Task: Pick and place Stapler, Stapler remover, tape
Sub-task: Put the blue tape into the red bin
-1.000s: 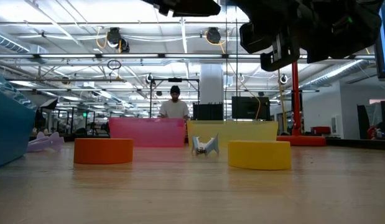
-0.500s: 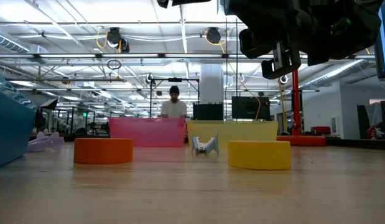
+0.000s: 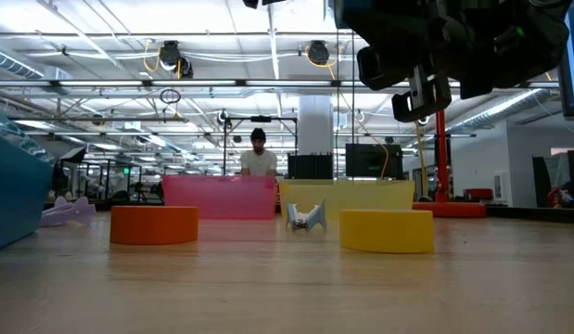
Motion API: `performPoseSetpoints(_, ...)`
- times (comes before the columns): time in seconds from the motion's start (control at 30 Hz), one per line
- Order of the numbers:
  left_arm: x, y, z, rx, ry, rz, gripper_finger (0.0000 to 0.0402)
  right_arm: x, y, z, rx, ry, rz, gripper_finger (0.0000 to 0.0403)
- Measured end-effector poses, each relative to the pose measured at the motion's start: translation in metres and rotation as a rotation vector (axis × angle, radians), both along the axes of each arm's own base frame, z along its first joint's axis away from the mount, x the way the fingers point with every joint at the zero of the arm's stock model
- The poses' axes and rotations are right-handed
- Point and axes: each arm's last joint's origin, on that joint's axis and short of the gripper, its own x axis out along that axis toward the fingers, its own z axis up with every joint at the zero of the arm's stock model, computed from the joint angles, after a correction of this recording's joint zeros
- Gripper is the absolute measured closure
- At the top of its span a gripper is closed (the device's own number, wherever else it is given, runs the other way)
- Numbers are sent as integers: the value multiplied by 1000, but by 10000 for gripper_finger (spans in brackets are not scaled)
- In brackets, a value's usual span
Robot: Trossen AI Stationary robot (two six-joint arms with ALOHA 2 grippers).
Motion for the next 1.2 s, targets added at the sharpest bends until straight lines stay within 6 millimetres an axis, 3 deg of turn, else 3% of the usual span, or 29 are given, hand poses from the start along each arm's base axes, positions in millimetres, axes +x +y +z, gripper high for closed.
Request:
performPoseSetpoints(0.23,0,1,0,24,3,-1,284,1,0,1,11,3,-13,369)
performPoseSetpoints(0.4,0,1,2,27,-6,-1,284,11,1,16,19,-37,1,369)
performPoseSetpoints(0.8,1,1,3,16,-29,-4,285,15,-1,15,-3,17,19,369)
performPoseSetpoints(0.9,1,1,2,-24,-25,-7,309,15,-1,14,-18,18,18,366)
performPoseSetpoints(1.0,1,3,-2,-87,6,-16,364,15,-1,13,-40,13,3,340)
performPoseSetpoints(1.2,-9,5,-5,-168,136,30,368,14,1,10,-74,13,76,267)
